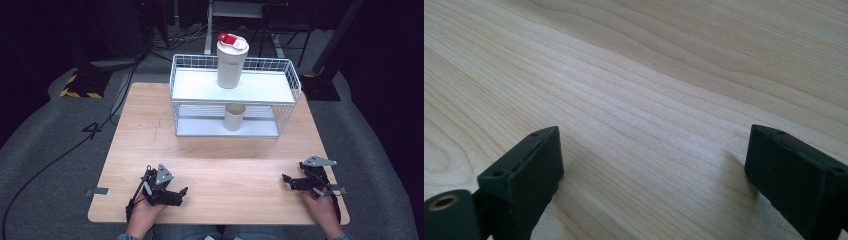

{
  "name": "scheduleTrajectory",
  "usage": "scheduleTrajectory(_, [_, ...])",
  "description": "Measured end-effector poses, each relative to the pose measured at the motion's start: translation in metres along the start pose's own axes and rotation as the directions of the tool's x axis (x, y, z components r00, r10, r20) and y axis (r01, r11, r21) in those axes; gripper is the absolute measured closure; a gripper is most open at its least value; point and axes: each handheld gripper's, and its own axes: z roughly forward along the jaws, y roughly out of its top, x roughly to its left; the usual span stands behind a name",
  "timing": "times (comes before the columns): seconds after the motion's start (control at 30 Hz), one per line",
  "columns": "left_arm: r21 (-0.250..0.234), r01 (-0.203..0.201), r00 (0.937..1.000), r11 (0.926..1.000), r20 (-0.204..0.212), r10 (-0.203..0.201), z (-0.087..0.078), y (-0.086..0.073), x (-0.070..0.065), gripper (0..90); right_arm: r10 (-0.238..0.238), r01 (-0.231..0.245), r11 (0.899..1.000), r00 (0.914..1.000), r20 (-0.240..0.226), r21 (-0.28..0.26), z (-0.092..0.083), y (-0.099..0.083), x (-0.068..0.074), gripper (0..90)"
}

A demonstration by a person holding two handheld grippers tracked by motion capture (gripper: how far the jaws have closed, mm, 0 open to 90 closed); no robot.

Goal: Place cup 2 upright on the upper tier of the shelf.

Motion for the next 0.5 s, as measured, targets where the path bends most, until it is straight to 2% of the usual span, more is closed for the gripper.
scheduleTrajectory(0.07, [0.008,0.001,1.0,1.0,0.001,-0.001,0.001,0.0,0.0,1.3,0.0,0.0,1.0,1.0,0.0,0.0,0.0,0.0,0.0,8.9])
scheduleTrajectory(0.13, [0.029,0.007,0.9998,0.9996,0.02,-0.008,0.004,-0.001,0.001,1.3,0.0,0.0,1.0,1.0,0.0,0.0,0.0,0.0,0.0,8.9])
scheduleTrajectory(0.2, [0.034,-0.001,0.9999,0.9994,0.017,0.001,0.005,-0.002,0.001,1.3,0.0,0.0,1.0,1.0,0.0,0.0,0.0,0.0,0.0,8.9])
scheduleTrajectory(0.27, [0.064,0.005,0.9998,0.998,0.02,-0.006,0.008,-0.003,0.002,1.3,0.0,0.0,1.0,1.0,0.0,0.0,0.0,0.0,0.0,8.9])
scheduleTrajectory(0.37, [0.075,0.02,0.9994,0.997,0.027,-0.022,0.009,-0.003,0.001,1.2,0.0,0.0,1.0,1.0,0.0,0.0,0.0,0.0,0.0,8.9])
scheduleTrajectory(0.47, [0.083,0.017,0.9996,0.9964,0.02,-0.018,0.01,-0.002,0.001,0.3,0.0,0.0,1.0,1.0,0.0,0.0,0.0,0.0,0.0,8.9])
scheduleTrajectory(0.5, [0.09,0.006,0.9999,0.9959,0.008,-0.006,0.011,-0.002,0.001,0.0,0.0,0.0,1.0,1.0,0.0,0.0,0.0,0.0,0.0,8.9])
